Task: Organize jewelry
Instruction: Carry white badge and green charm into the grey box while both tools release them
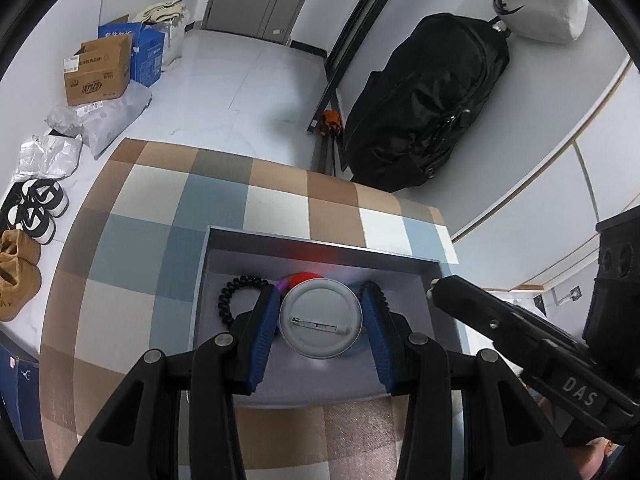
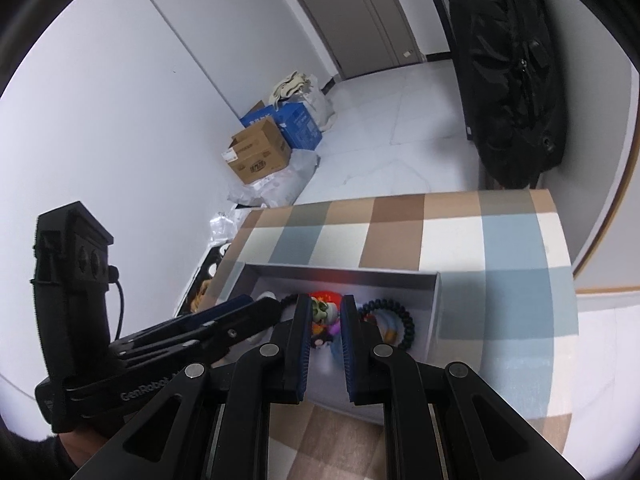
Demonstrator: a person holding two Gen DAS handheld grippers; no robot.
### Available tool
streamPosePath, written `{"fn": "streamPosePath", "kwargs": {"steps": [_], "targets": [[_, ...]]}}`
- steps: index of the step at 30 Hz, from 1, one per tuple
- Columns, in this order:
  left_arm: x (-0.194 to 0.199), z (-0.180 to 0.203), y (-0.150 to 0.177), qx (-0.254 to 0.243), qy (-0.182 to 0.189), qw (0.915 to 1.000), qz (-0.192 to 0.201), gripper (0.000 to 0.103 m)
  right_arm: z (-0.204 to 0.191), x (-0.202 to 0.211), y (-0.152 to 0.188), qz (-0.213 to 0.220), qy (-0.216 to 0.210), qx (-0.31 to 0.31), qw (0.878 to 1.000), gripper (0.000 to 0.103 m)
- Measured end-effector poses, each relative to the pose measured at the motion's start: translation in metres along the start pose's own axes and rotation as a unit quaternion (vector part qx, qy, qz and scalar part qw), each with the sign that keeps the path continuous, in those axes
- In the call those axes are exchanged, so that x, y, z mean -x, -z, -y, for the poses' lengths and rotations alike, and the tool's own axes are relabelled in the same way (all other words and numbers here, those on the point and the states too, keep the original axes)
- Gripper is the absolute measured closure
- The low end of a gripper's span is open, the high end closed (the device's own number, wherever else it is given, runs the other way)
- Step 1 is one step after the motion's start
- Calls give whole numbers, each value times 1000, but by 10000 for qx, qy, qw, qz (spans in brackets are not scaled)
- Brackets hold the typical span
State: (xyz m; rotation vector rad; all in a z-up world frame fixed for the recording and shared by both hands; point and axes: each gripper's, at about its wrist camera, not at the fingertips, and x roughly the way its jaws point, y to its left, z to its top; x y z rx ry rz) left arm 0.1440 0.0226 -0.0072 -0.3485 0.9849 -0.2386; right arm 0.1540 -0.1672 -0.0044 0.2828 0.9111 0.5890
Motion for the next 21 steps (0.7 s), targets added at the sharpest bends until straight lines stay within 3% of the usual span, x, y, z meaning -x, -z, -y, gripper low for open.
{"fn": "streamPosePath", "kwargs": {"steps": [11, 12, 16, 21], "targets": [[-12, 4, -4, -104, -148, 9997, -136, 65, 13, -10, -2, -151, -2, -370, 9992, 87], [-13, 6, -5, -123, -116, 9997, -195, 64, 14, -9, -2, -125, 5, -380, 9992, 87], [-10, 4, -5, -44, -82, 9999, -86, 40, 13, 0, -5, 45, -41, -357, 9993, 84], [-8, 1, -5, 28, -97, 9999, -81, 40, 17, 12, -5, 258, -34, -460, 9986, 68]]}}
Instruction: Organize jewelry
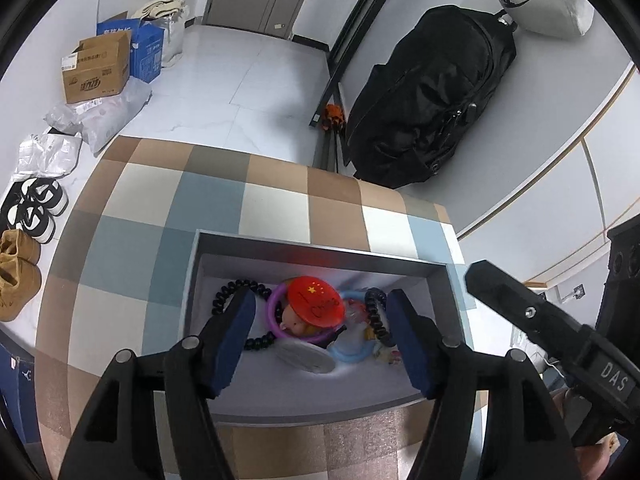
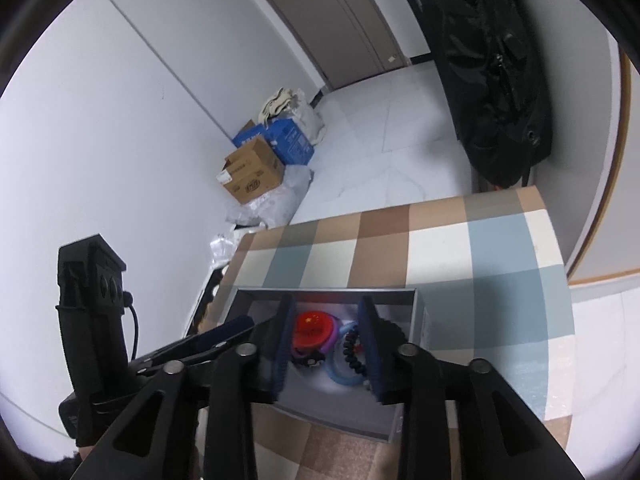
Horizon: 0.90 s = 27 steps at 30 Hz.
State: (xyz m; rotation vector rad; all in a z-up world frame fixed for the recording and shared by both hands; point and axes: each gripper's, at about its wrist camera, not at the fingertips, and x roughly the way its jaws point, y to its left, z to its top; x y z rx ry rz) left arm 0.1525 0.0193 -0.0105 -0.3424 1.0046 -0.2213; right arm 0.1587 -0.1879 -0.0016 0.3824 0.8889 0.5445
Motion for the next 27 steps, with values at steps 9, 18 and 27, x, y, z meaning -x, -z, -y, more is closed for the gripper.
{"fn": "streamPosePath", "kwargs": {"steps": [9, 18, 27], "targets": [[5, 2, 0, -61, -114, 9998, 152, 40, 1, 2, -1, 83, 41, -10, 10000, 44], [25, 7, 4, -388, -452, 9958, 696, 30, -1, 16, 2, 418, 101, 100, 9990, 27], [50, 6, 15, -438, -678, 9889, 1244, 20, -8, 39, 17, 854, 230, 391, 9953, 11]]}}
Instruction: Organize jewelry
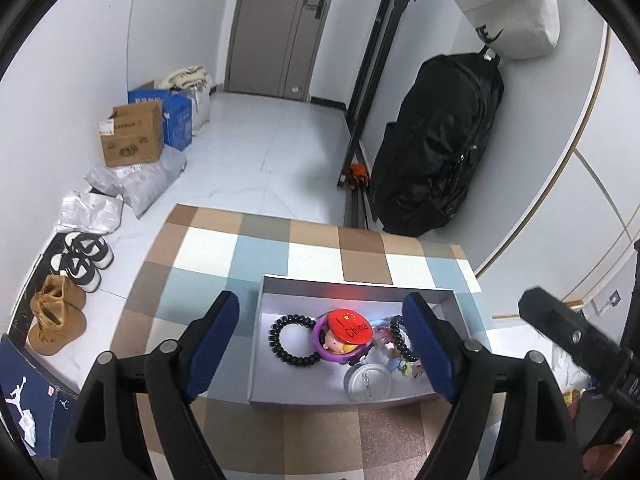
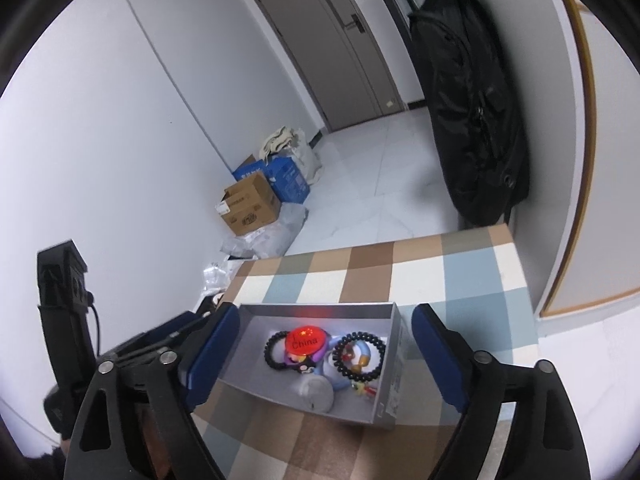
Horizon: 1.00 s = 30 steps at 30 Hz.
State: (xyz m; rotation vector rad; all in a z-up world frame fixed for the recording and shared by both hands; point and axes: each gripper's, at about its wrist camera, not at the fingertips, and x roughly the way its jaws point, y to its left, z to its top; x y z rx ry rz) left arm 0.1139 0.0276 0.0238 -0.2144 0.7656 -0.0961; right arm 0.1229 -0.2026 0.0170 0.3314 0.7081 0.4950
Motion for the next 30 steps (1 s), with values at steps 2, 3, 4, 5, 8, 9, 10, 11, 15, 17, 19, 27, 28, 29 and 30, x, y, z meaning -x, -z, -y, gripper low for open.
{"fn": "streamPosePath", "kwargs": {"steps": [2, 3, 4, 5, 8, 9, 10, 11, 15, 17, 19, 27, 28, 29, 30], "targets": [[6, 2, 3, -57, -202, 9997, 87, 13, -4, 6, 5, 93, 19, 129, 9999, 8], [10, 3, 5, -101, -279, 9994, 165, 12, -6, 9, 7, 125, 28, 194, 9997, 7], [13, 3, 7, -122, -291, 9993, 214, 12, -8, 11, 10, 154, 29, 271, 9995, 6], [15, 4, 9, -134, -303, 9992, 239, 12, -10, 14, 12, 183, 35, 335, 9993, 5], [25, 6, 16, -227, -321, 9985, 369, 12, -17, 23, 19, 330, 28, 525, 9981, 2], [28, 6, 18, -261, -360, 9981, 434, 12, -18, 26, 21, 387, 39, 567, 9976, 0], [31, 7, 20, -285, -375, 9977, 481, 12, -20, 30, 23, 468, 62, 609, 9970, 0], [34, 7, 22, -288, -393, 9974, 523, 12, -22, 33, 25, 526, 61, 634, 9966, 0], [45, 7, 29, -316, -462, 9963, 650, 12, -25, 42, 32, 605, 17, 651, 9960, 0], [49, 6, 32, -317, -474, 9961, 678, 12, -27, 46, 35, 642, 41, 712, 9954, 0], [52, 6, 35, -316, -488, 9959, 689, 12, -28, 49, 38, 669, 74, 784, 9946, 0], [60, 6, 41, -349, -597, 9945, 792, 12, -29, 54, 47, 632, 142, 837, 9944, 0], [60, 6, 42, -349, -607, 9944, 787, 12, -29, 55, 47, 633, 136, 832, 9944, 0], [60, 6, 42, -352, -614, 9945, 774, 12, -29, 55, 48, 641, 147, 843, 9943, 0], [60, 6, 42, -347, -651, 9943, 771, 12, -29, 56, 48, 644, 161, 853, 9941, 0]]}}
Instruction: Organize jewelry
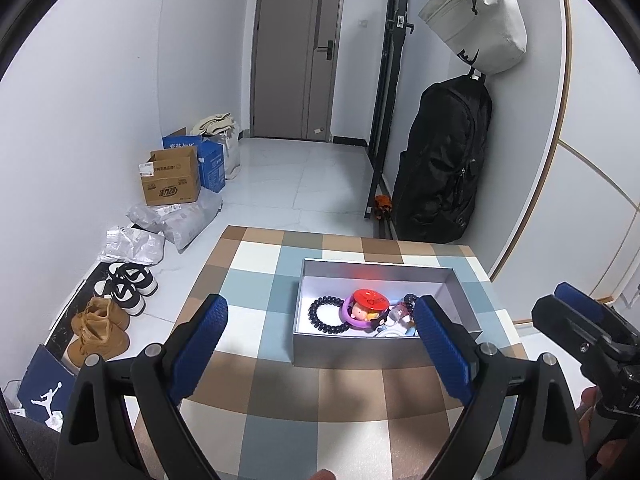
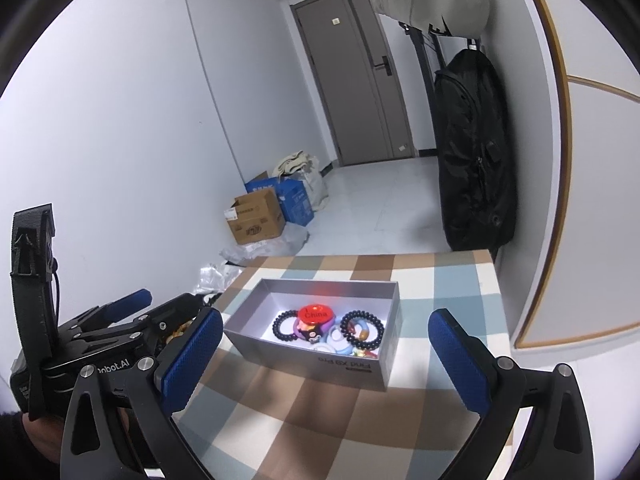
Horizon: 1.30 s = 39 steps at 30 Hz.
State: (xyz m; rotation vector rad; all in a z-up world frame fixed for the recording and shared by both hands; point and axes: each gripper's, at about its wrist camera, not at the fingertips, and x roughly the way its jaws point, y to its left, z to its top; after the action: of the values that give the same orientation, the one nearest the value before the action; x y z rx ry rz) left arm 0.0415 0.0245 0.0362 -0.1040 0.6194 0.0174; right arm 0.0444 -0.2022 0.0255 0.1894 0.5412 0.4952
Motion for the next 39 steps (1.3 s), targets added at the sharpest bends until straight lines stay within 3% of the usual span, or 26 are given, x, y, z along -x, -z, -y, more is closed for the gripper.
{"fn": "streamPosePath", "kwargs": {"steps": [11, 39], "targets": [[-1, 5, 5, -104, -167, 9998, -12, 12, 4, 1, 1, -39, 49, -94, 9999, 0], [-3, 5, 5, -33, -43, 9999, -103, 12, 6, -1, -1, -187, 67, -187, 9996, 0]]}}
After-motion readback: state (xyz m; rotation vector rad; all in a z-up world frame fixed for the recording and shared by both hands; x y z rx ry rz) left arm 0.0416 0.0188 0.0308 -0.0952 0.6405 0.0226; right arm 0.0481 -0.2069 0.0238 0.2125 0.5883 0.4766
